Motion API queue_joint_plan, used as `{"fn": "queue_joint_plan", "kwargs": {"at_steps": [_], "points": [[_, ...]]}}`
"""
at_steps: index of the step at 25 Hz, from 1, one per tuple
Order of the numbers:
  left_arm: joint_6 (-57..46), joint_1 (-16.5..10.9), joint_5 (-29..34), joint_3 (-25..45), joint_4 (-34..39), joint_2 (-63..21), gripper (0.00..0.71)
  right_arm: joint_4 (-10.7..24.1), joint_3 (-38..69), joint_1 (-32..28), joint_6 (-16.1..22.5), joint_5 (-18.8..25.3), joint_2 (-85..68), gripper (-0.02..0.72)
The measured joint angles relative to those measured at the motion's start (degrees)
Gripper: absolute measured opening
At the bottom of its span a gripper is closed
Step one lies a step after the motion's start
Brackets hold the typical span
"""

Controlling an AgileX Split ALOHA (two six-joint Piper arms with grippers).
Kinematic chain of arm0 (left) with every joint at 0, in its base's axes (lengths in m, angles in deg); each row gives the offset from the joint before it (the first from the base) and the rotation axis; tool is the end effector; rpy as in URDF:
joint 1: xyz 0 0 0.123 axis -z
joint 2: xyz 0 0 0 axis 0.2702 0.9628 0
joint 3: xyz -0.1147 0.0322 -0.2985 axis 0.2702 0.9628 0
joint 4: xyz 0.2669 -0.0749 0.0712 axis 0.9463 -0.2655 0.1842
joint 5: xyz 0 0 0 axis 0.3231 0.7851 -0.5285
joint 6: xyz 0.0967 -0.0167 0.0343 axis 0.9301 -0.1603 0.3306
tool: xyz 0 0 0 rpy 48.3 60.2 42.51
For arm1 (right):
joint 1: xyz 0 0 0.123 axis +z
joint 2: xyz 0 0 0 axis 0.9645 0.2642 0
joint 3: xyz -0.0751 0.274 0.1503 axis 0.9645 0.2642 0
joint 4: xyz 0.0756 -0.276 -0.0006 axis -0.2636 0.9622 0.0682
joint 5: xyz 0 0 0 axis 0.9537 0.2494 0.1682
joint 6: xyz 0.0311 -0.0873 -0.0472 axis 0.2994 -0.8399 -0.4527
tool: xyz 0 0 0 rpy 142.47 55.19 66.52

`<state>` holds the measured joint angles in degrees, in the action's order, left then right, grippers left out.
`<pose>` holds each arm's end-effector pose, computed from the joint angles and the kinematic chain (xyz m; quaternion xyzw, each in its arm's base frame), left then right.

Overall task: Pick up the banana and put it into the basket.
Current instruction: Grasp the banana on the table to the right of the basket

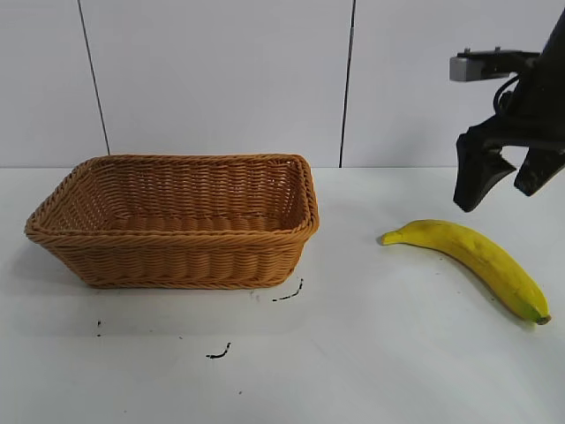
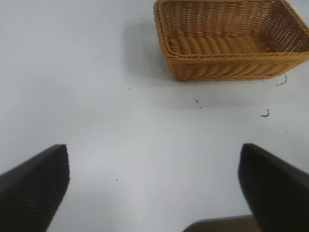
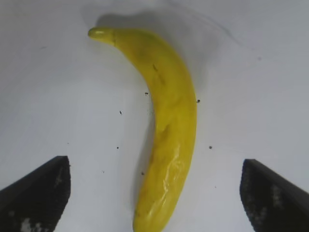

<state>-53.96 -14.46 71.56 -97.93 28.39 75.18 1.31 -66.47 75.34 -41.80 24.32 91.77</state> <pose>0.0007 -0.0066 0.2863 0.0347 0.8550 -0.0269 0.5167 0.4412 0.0162 0.1789 -0.2183 0.9674 0.0289 0.1250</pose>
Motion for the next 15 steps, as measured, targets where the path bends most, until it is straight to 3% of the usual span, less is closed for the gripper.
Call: {"fn": "queue_joint_plan", "kwargs": {"at_steps": [4, 15], "points": [[0.0, 0.0, 0.0, 0.0, 0.0, 0.0, 0.69, 0.1, 0.0, 0.3, 0.5, -3.0, 4.5, 0.66], [0.0, 0.0, 0.0, 0.0, 0.0, 0.0, 0.69, 2.6, 0.0, 0.6, 8.0, -6.7, 9.4, 0.631]]}}
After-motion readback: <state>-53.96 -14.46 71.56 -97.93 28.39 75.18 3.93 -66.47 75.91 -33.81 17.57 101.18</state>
